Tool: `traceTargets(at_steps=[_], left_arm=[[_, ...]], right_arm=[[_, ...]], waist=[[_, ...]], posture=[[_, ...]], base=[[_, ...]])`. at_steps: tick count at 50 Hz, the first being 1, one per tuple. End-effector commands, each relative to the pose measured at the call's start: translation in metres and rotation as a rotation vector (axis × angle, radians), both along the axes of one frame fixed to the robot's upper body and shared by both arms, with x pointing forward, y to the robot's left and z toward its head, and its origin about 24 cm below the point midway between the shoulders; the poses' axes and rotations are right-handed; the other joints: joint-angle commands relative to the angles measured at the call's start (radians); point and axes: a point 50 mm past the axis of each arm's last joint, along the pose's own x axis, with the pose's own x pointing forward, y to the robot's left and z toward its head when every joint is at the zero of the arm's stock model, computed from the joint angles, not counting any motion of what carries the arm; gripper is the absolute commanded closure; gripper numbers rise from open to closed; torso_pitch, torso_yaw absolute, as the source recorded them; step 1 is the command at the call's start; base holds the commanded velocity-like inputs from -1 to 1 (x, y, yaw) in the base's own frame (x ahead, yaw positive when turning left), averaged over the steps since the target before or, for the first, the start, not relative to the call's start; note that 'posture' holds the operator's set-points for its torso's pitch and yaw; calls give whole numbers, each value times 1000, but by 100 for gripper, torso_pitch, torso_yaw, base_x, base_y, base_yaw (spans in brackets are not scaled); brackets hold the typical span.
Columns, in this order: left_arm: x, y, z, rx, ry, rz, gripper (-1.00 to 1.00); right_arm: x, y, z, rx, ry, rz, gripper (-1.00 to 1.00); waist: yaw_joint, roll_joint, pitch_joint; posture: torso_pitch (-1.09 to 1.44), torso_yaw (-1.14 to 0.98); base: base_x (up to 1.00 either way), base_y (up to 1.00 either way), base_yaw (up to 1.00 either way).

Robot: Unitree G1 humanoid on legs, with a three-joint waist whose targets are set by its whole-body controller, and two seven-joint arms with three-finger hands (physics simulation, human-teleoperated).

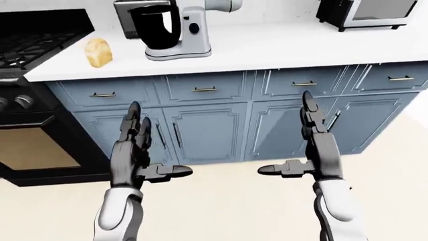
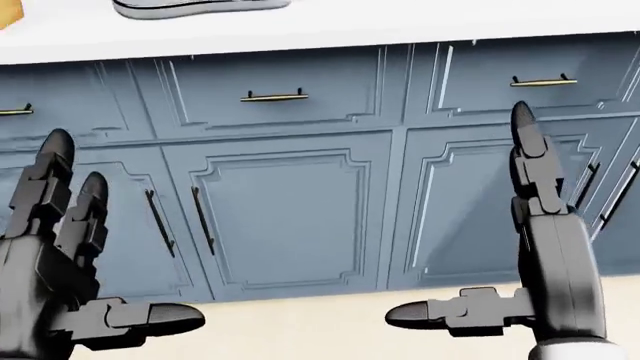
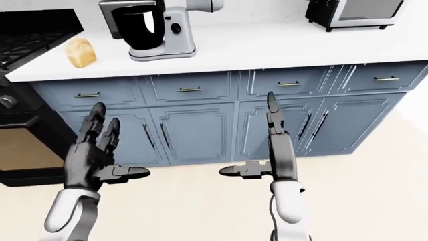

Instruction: Place the bread in the stand mixer bowl.

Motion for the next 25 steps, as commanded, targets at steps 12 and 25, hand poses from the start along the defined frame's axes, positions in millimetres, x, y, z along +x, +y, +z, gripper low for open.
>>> traceTargets(at_steps=[12, 25], left_arm=[[-4, -1, 10, 11, -64, 0, -100], [-7, -3, 10, 10, -61, -12, -100]], right_arm=[[0, 4, 9, -5, -50, 11, -98], [1, 5, 11, -11, -50, 14, -97]], waist=[[-1, -109, 1], [-4, -31, -6]], posture=[[0, 0], [0, 0]], base=[[0, 35, 0], [0, 35, 0]])
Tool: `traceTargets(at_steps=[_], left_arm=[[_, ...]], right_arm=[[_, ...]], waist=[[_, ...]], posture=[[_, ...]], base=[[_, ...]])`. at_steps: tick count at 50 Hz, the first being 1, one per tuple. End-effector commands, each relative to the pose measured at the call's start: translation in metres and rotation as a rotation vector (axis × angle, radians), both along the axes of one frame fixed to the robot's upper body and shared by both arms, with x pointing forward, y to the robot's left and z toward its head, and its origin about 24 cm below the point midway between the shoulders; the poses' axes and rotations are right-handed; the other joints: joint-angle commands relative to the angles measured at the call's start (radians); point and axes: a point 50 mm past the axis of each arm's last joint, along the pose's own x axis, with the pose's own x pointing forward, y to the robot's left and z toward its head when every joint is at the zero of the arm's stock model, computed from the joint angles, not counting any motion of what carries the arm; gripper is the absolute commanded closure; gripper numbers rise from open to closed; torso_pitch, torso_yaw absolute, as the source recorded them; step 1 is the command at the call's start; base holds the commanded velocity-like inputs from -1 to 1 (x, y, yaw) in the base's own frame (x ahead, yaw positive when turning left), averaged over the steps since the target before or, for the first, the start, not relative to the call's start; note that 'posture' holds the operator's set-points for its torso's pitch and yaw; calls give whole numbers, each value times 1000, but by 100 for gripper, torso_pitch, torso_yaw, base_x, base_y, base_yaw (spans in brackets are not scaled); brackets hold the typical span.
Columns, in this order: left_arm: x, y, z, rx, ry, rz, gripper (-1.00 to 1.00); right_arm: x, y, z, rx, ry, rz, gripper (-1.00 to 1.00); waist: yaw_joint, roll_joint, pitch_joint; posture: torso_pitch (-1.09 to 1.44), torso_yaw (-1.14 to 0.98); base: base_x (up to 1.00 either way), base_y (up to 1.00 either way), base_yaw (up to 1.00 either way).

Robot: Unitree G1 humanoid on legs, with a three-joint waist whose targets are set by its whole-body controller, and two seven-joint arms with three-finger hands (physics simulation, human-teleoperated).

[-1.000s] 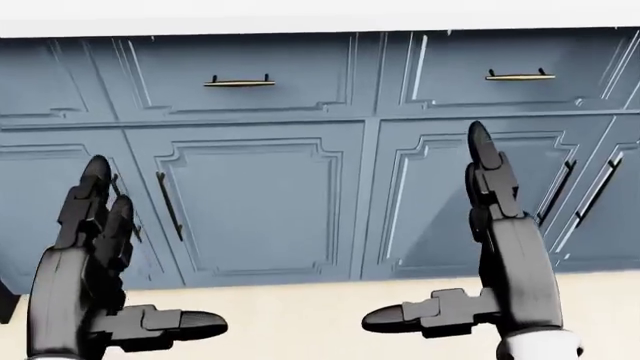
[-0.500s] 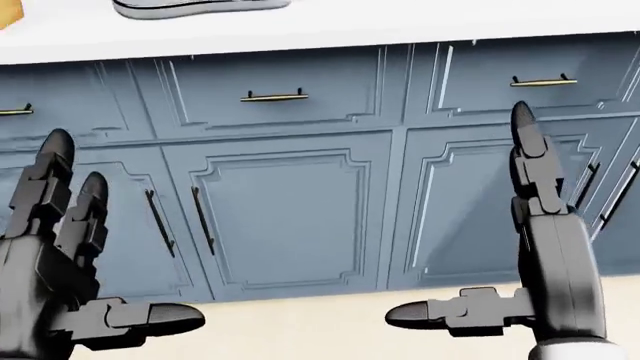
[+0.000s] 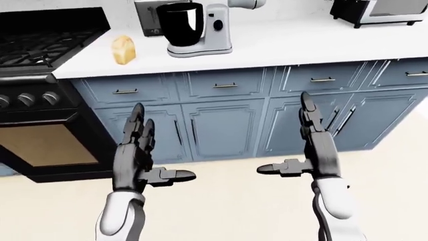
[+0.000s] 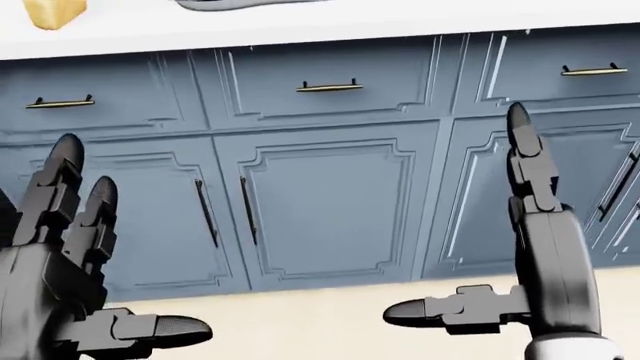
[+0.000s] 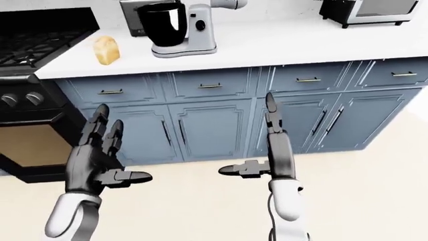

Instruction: Place the bread in the stand mixer bowl.

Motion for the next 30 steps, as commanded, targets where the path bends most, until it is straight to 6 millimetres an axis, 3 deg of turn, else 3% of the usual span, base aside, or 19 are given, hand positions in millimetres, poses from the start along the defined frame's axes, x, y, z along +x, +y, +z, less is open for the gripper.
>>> traceTargets(at_steps=[1, 2, 3, 4, 12, 14, 15, 16, 17, 19, 21, 23, 25, 26, 27, 28, 29, 30], left_arm=[[-2, 3, 10, 12, -59, 17, -100], [-2, 3, 10, 12, -59, 17, -100], [-2, 3, 11, 12, -60, 18, -100], [-1, 3, 11, 12, -59, 19, -100], [-2, 3, 11, 12, -61, 20, -100], [-2, 3, 10, 13, -61, 20, -100], [-2, 4, 11, 13, -61, 20, -100], [-2, 4, 11, 12, -62, 20, -100], [-2, 3, 11, 12, -61, 20, -100], [-2, 4, 10, 13, -61, 20, -100], [-2, 4, 10, 13, -61, 21, -100], [-1, 4, 10, 12, -60, 23, -100], [-1, 4, 10, 12, -60, 22, -100], [0, 4, 10, 11, -60, 23, -100], [0, 4, 10, 11, -59, 24, -100], [0, 4, 9, 12, -60, 24, -100], [0, 4, 10, 11, -59, 24, -100], [0, 4, 9, 11, -60, 24, -100]], right_arm=[[-1, 4, 12, -3, -68, 21, -97], [-1, 4, 11, -3, -68, 21, -97], [-1, 4, 11, -3, -68, 22, -97], [-1, 5, 12, -4, -68, 22, -97], [0, 5, 10, -5, -65, 23, -98], [1, 5, 10, -5, -64, 24, -98], [0, 4, 10, -5, -64, 23, -97], [0, 4, 10, -4, -64, 22, -97], [1, 4, 10, -4, -63, 23, -97], [1, 5, 10, -5, -62, 23, -97], [1, 7, 12, -6, -62, 23, -97], [1, 9, 14, -6, -61, 24, -98], [1, 11, 15, -6, -61, 24, -98], [1, 12, 16, -7, -60, 24, -97], [1, 12, 16, -7, -61, 24, -97], [1, 10, 14, -7, -62, 25, -98], [2, 9, 13, -6, -61, 25, -97], [1, 11, 15, -7, -62, 25, -97]], waist=[[4, 29, -25], [3, 37, -39], [14, 13, -14], [12, 11, -5], [11, -78, -4], [9, -114, -8], [7, -145, -22], [-6, -98, -8], [5, -118, -14], [4, -118, -24], [7, -104, -22], [6, -75, -9], [3, -39, -6], [2, -11, -11], [3, 36, -27], [2, 39, -42], [13, 16, -13], [12, 12, -5]], posture=[[0, 0], [0, 0], [0, 0], [0, 0], [0, 0], [0, 0], [0, 0], [0, 0], [0, 0], [0, 0], [0, 0], [0, 0], [0, 0], [0, 0], [0, 0], [0, 0], [0, 0], [0, 0]], base=[[0, 34, 0], [0, 35, 0], [0, 35, 0], [0, 34, 0], [0, 35, 0], [0, 35, 0], [0, 36, 0], [0, 35, 0], [0, 36, 0], [0, 36, 0], [0, 36, 0], [0, 36, 0], [0, 36, 0], [0, 36, 0], [0, 36, 0], [0, 35, 0], [0, 36, 0], [0, 36, 0]])
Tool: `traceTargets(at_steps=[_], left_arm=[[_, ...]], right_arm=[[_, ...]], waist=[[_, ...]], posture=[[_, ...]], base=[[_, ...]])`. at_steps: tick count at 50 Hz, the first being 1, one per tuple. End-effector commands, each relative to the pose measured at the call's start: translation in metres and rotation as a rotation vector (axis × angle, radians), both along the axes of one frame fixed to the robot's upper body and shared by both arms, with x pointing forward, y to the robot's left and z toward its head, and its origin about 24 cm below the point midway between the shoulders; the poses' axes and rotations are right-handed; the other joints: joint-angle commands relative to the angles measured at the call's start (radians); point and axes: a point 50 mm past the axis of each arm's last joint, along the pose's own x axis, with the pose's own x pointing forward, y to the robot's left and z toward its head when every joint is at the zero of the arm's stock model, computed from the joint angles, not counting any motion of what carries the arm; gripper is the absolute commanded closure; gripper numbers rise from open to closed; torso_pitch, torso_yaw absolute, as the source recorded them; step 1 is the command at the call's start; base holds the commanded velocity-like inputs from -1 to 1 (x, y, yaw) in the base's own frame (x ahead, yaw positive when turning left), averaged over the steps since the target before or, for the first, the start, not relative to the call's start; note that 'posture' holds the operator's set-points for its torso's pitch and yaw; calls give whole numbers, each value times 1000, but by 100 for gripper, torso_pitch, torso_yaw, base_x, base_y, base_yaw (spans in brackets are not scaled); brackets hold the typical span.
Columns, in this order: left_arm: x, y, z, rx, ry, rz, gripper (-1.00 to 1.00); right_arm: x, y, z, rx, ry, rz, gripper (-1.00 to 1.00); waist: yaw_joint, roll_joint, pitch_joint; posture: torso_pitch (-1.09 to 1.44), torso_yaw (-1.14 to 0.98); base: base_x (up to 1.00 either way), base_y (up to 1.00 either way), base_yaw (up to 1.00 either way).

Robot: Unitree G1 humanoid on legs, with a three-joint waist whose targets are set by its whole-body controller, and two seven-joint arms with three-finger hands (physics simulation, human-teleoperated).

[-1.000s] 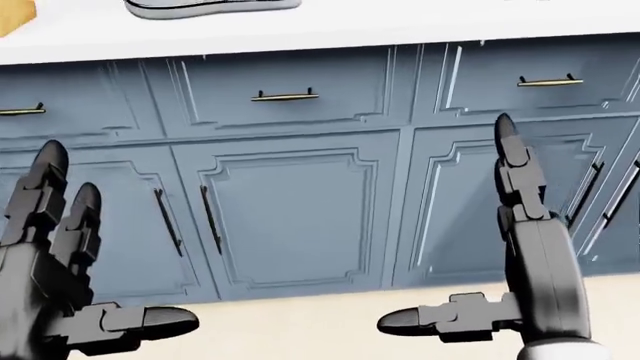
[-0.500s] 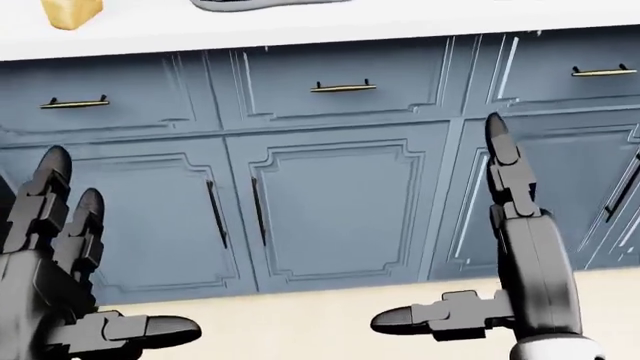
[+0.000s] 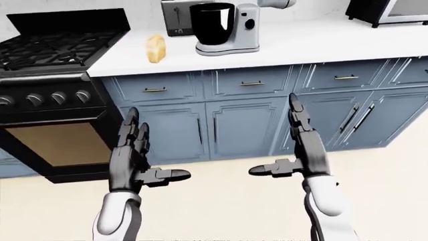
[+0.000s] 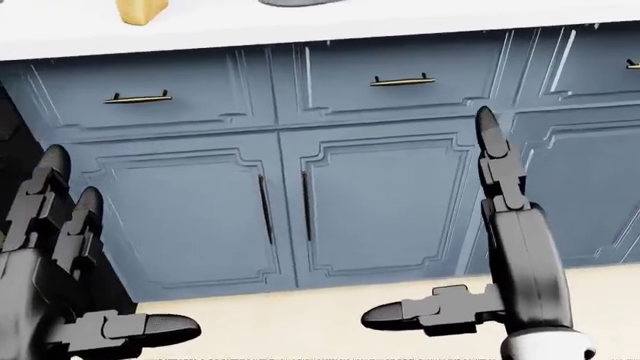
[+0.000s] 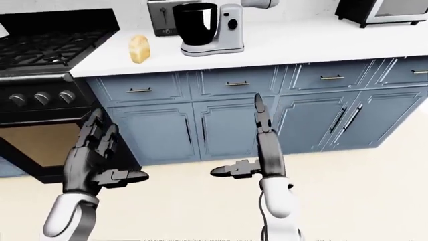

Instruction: Place the bread in the stand mixer bowl.

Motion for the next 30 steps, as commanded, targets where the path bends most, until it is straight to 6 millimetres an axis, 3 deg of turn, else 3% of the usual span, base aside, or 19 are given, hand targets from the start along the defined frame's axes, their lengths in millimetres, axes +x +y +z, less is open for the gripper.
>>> traceTargets(at_steps=[1, 9, 11, 13, 15, 17, 18, 20, 21, 22, 23, 24, 27, 30], left_arm=[[-1, -5, 17, 3, -95, -24, -100], [-3, -5, 18, 0, -97, -26, -100], [-2, -5, 17, 0, -95, -24, -100], [-3, -5, 17, 0, -96, -25, -100], [-3, -5, 17, 1, -95, -25, -100], [-2, -5, 17, 0, -95, -24, -100], [-2, -5, 17, 1, -95, -24, -100], [-2, -5, 17, 0, -94, -23, -100], [-2, -5, 17, 0, -94, -23, -100], [-2, -5, 17, 0, -94, -24, -100], [-2, -5, 17, 0, -94, -24, -100], [-2, -5, 17, -1, -94, -24, -100], [-2, -5, 17, -1, -94, -23, -100], [-1, -4, 17, 0, -94, -23, -100]], right_arm=[[-3, -4, 18, -13, -97, -23, -97], [-2, -8, 14, -14, -94, -22, -98], [-2, -9, 13, -13, -95, -22, -97], [-1, -9, 13, -11, -95, -21, -97], [-2, -7, 15, -8, -98, -22, -97], [-1, -6, 14, -12, -78, -37, -98], [-1, -7, 16, -6, -90, -45, -98], [-2, -5, 17, -4, -104, -32, -98], [-2, -5, 17, -4, -104, -32, -98], [-2, -5, 17, -4, -104, -33, -98], [-1, -5, 16, -1, -95, -37, -98], [-2, -7, 16, -4, -94, -54, -98], [-1, -7, 16, -2, -91, -56, -98], [-1, -6, 17, -3, -90, -55, -98]], waist=[[-2, -5, -8], [-8, -87, -6], [-9, -127, -12], [-20, -104, -13], [-13, -118, -17], [-10, -111, -26], [-10, -109, -14], [-21, -63, -12], [-24, -28, -12], [-25, 16, -28], [-13, -40, -3], [-9, -43, -7], [-4, -95, -16], [7, -83, -20]], posture=[[0, 0], [0, 0], [0, 0], [0, 0], [0, 0], [0, 0], [0, 0], [0, 0], [0, 0], [0, 0], [0, 0], [0, 0], [0, 0], [0, 0]], base=[[0, 37, 0], [0, 36, 0], [0, 36, 0], [0, 36, 0], [0, 36, 0], [0, 34, 0], [0, 0, 0], [0, 0, 0], [0, 0, 0], [0, 0, 0], [0, 0, 0], [0, 0, 0], [0, 0, 0], [0, 0, 0]])
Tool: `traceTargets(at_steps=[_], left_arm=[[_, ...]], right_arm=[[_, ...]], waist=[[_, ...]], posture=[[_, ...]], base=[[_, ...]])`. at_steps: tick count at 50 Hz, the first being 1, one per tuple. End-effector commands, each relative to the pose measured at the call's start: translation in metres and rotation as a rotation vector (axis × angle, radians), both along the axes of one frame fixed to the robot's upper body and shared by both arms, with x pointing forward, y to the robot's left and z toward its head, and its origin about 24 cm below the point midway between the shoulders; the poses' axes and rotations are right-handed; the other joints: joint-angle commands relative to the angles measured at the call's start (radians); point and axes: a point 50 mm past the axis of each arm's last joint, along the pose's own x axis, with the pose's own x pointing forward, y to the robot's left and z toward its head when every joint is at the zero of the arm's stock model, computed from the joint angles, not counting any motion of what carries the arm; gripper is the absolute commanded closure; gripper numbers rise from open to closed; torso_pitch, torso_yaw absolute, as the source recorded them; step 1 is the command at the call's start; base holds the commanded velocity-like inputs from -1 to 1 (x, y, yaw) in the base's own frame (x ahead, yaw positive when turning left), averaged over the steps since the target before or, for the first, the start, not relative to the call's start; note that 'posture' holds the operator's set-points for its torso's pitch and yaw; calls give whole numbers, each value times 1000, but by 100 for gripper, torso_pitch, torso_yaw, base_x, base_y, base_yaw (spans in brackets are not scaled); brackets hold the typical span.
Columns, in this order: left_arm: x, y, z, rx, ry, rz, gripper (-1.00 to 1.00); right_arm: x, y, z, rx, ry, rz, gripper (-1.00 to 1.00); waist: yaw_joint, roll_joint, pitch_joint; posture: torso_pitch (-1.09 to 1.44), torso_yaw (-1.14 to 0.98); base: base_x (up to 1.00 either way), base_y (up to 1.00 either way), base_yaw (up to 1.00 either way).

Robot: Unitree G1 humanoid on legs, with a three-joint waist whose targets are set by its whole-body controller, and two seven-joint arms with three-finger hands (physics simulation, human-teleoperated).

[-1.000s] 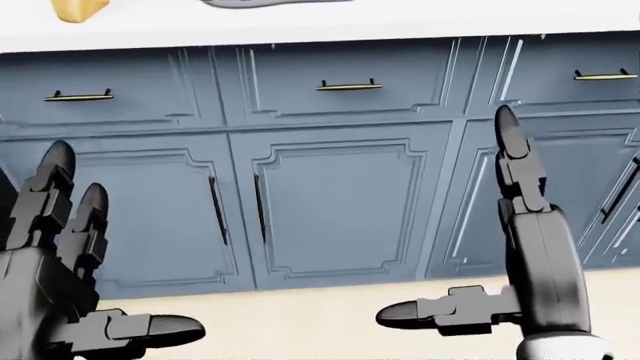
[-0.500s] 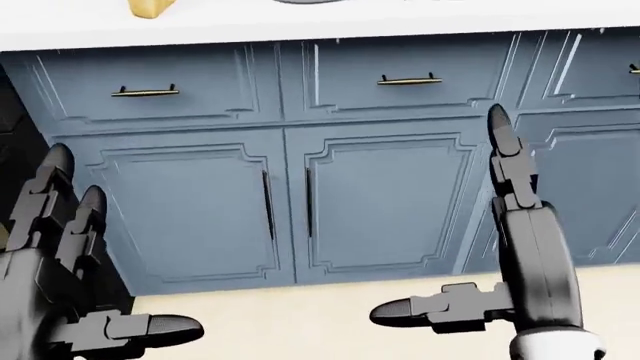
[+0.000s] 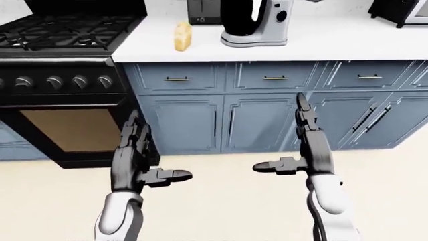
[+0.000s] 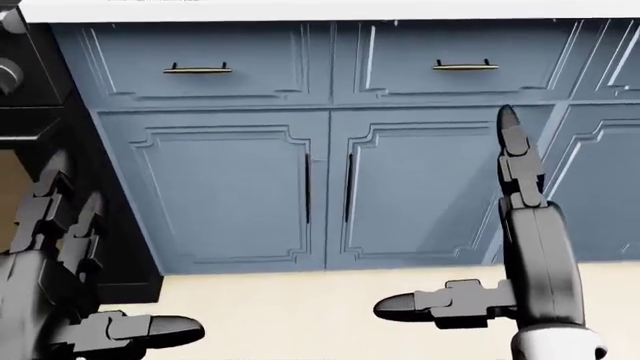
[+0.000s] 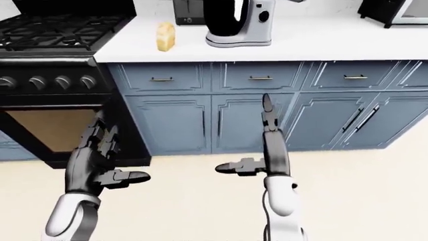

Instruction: Place the bread in the stand mixer bowl.

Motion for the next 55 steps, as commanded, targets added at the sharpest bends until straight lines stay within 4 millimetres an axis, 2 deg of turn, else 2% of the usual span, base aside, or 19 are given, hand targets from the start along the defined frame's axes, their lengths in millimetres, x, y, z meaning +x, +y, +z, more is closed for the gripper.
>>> traceTargets(at_steps=[1, 10, 25, 27, 28, 30, 31, 35, 37, 41, 44, 46, 49, 52, 55], left_arm=[[-2, -2, 19, 8, -109, -13, -100], [-3, -3, 19, 8, -109, -16, -100], [-2, -2, 19, 10, -109, -15, -100], [-2, -2, 19, 10, -108, -15, -100], [-2, -3, 19, 12, -108, -16, -100], [-3, -3, 19, 12, -109, -16, -100], [-2, -3, 19, 12, -109, -16, -100], [-2, -2, 19, 11, -108, -15, -100], [-1, -2, 18, 10, -106, -14, -100], [-2, -2, 18, 9, -106, -13, -100], [-2, -2, 18, 9, -107, -13, -100], [-2, -2, 18, 8, -106, -14, -100], [-2, -3, 18, 8, -105, -21, -100], [-2, -3, 19, 6, -105, -22, -100], [-2, -3, 19, 2, -102, -28, -100]], right_arm=[[-3, 2, 17, -11, -93, 7, -98], [-1, 3, 18, -15, -106, 18, -98], [-2, -2, 15, -24, -106, 7, -97], [-2, -2, 14, -24, -105, 7, -97], [-2, -2, 14, -25, -103, 7, -97], [-2, -2, 14, -28, -100, 5, -97], [-2, -2, 14, -30, -98, 5, -97], [-2, 2, 16, -33, -96, 6, -98], [-2, 4, 18, -36, -94, 6, -97], [-2, 6, 20, -36, -93, 6, -97], [-3, 5, 19, -35, -94, 6, -97], [-2, 4, 19, -35, -92, 6, -97], [-1, 4, 17, -34, -90, 4, -97], [-1, 3, 17, -35, -90, 4, -98], [-1, 2, 16, -35, -88, 1, -97]], waist=[[1, 7, -19], [1, 21, -34], [2, 23, -43], [2, 24, -39], [0, 26, -56], [-1, 30, -21], [-1, 32, -12], [-2, 47, -2], [-2, 50, -5], [3, 32, -3], [0, 1, 5], [-1, 11, -5], [-6, 6, -8], [-9, 22, -5], [-13, 62, 5]], posture=[[0, 0], [0, 0], [0, 0], [0, 0], [0, 0], [0, 0], [0, 0], [0, 0], [0, 0], [0, 0], [0, 0], [0, 0], [0, 0], [0, 0], [0, 0]], base=[[0, 0, 0], [0, 0, 0], [0, 0, 0], [4, 0, 0], [5, 0, 0], [14, 0, 0], [15, 0, 0], [15, 0, 0], [15, 0, 0], [15, 0, 0], [16, 0, 0], [15, 0, 0], [15, 0, 0], [15, 0, 0], [16, 0, 0]])
